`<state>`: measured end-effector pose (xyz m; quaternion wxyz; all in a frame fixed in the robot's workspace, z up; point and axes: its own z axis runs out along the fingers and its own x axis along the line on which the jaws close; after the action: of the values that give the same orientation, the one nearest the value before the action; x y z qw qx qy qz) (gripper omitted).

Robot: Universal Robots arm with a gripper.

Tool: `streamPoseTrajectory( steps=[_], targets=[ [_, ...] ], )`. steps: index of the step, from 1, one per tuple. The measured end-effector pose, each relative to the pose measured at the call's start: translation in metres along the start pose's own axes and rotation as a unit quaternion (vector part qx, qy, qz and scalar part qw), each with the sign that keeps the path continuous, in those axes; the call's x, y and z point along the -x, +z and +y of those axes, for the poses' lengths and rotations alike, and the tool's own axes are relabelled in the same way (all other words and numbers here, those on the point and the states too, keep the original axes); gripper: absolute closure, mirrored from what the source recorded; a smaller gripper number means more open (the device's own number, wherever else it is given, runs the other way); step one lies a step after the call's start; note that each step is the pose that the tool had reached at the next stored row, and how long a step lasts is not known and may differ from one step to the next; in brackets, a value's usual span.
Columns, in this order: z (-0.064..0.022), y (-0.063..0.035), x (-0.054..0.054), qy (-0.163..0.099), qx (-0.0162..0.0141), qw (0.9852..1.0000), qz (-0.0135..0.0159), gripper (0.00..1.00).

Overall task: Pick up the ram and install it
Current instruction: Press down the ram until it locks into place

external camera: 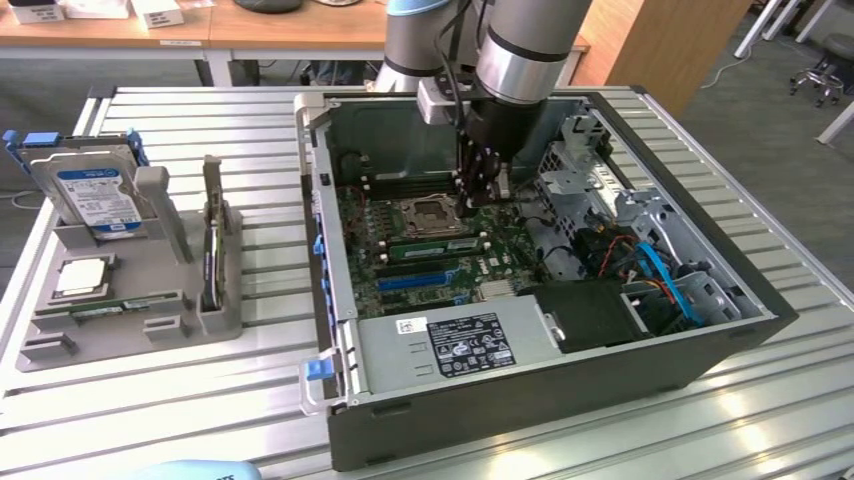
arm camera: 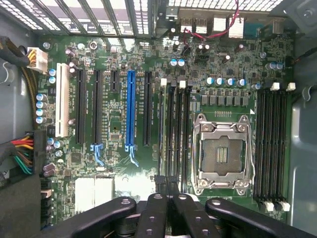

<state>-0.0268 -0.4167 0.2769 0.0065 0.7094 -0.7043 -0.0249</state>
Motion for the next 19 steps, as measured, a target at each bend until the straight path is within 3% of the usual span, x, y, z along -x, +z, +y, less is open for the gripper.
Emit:
streamPoseTrajectory(
  steps=[19],
  targets=[
    [-0.0293,-0.0012,0.000,0.000,0.0000,1.0000,-0.0001,0.90]
  ],
)
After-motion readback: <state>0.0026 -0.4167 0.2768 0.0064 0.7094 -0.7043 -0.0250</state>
